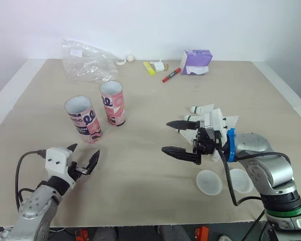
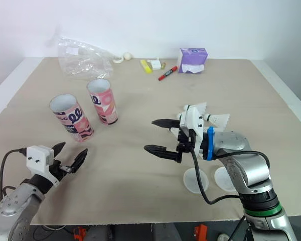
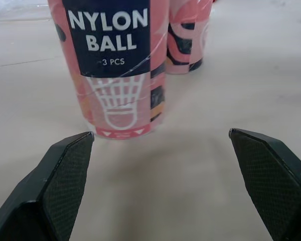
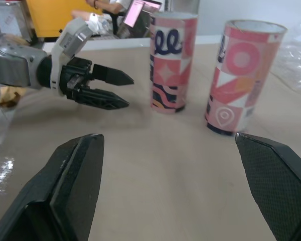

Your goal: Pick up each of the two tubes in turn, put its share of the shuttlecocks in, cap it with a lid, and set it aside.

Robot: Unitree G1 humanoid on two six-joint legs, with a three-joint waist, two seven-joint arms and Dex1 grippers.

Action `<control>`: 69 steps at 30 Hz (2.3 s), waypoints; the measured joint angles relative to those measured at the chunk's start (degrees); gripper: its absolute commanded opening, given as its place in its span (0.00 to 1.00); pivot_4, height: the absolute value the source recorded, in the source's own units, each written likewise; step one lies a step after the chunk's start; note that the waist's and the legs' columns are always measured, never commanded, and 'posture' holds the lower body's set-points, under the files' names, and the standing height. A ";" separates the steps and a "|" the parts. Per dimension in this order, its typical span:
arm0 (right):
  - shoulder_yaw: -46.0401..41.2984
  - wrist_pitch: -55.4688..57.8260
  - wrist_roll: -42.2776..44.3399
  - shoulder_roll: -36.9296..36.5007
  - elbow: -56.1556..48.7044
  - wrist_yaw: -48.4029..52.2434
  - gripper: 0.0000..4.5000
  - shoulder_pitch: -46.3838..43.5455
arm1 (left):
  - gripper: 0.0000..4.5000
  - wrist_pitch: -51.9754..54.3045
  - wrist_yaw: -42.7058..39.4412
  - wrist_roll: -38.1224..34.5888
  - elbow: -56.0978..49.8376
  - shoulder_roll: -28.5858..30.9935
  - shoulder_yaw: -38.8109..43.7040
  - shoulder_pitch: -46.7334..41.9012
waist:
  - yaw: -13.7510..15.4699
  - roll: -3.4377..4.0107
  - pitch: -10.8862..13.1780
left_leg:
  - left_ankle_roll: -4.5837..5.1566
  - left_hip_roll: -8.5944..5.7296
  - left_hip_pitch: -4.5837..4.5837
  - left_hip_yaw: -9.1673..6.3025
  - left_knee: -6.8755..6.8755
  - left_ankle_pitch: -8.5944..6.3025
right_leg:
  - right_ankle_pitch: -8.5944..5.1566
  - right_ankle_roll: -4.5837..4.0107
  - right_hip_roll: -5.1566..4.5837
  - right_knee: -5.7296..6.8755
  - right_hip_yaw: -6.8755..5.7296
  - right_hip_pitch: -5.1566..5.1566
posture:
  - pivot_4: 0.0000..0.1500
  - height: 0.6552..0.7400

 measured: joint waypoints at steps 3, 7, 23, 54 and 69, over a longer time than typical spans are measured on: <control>0.24 -0.75 -0.51 0.28 0.60 0.34 0.99 -0.38 | 1.00 0.04 0.28 0.00 1.34 0.05 0.51 -2.19 | -0.03 0.00 0.00 | 0.00 0.01 -0.02 -0.07 -0.02 0.00 | -0.01 -0.04 0.00 0.00 -0.10 0.00 | 1.00 1.00; 0.27 -2.18 -2.00 0.60 1.67 1.22 0.99 -0.30 | 1.00 0.02 0.26 0.03 5.27 0.28 0.45 -6.52 | 0.00 0.00 0.00 | 0.00 0.01 -0.06 -0.20 -0.05 0.00 | -0.04 -0.08 0.01 0.00 -0.24 0.02 | 1.00 1.00; 0.07 -3.77 -3.85 0.48 1.63 0.82 0.99 3.76 | 1.00 -2.84 -4.38 1.42 20.25 2.04 -1.45 -18.03 | 0.12 0.01 0.00 | 0.02 0.01 -0.10 -0.34 -0.03 0.02 | -0.03 -0.08 0.01 0.01 -0.35 0.07 | 1.00 1.00; -0.71 -3.02 -4.09 -0.48 0.61 0.10 1.00 3.83 | 0.75 -15.62 -14.83 5.08 39.73 4.20 -3.82 -29.69 | 1.60 0.03 -0.01 | 0.04 0.00 -0.28 -0.77 -0.01 0.06 | 0.05 0.08 0.05 0.06 -0.72 0.12 | 1.00 1.00; -5.56 0.44 2.84 -1.71 -10.47 -2.46 1.00 10.82 | 0.75 -12.21 -26.54 4.00 25.88 14.61 -7.85 -24.63 | 1.97 0.08 0.01 | 0.03 -0.01 -0.43 -0.88 -0.13 0.06 | -0.13 0.05 0.05 0.08 -0.76 0.05 | 1.00 1.00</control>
